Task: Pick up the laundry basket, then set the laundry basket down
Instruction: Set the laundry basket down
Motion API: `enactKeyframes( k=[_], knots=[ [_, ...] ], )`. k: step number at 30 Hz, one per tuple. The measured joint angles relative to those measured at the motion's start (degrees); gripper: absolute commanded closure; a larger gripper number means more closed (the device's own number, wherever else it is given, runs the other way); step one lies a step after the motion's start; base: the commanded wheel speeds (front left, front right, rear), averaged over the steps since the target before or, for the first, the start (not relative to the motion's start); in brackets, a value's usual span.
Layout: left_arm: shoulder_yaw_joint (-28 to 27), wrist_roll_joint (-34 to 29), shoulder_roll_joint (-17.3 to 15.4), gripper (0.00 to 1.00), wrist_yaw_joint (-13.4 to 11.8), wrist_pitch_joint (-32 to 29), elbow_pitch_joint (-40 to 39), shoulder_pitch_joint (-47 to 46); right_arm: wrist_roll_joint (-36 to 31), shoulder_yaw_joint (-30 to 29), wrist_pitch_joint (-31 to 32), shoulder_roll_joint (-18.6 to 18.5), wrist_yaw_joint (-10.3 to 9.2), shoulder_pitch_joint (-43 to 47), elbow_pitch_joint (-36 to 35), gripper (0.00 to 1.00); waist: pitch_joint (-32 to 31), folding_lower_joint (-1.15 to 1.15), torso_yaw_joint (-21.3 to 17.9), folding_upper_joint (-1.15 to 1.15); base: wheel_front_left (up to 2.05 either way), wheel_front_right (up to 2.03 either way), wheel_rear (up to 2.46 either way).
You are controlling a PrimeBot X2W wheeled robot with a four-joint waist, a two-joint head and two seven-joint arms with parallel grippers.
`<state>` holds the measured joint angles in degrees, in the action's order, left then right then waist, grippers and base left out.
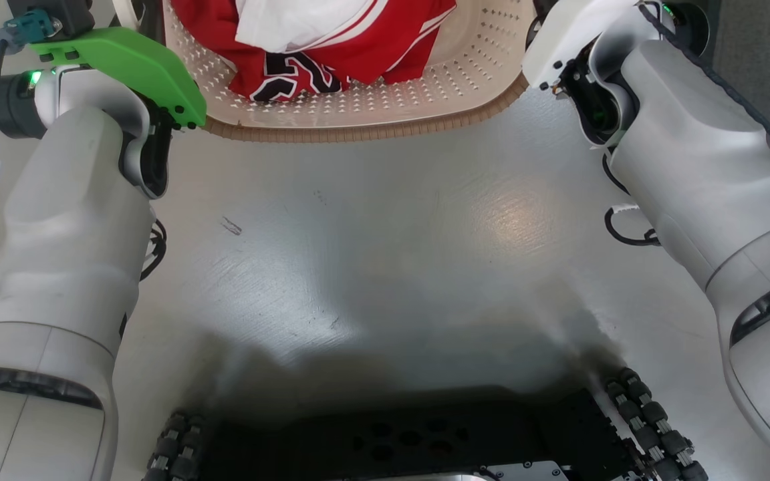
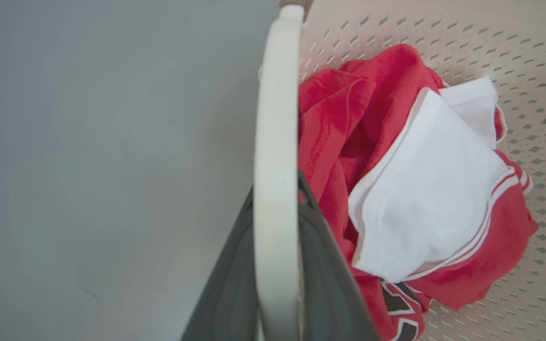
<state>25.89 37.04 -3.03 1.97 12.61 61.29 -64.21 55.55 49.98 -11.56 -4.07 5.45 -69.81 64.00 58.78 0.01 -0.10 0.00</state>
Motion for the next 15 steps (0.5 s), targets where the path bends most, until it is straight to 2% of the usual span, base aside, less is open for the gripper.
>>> enactKeyframes(
  k=[15],
  knots=[
    [0.22, -0.19, 0.45, 1.00, 0.05, 0.86, 1.57, -0.45, 0.18, -0.04, -1.02, 0.27, 0.22, -0.12, 1.23, 1.00, 0.90, 0.00, -0.07, 0.00, 0.00, 0.00, 0.00]
  ],
)
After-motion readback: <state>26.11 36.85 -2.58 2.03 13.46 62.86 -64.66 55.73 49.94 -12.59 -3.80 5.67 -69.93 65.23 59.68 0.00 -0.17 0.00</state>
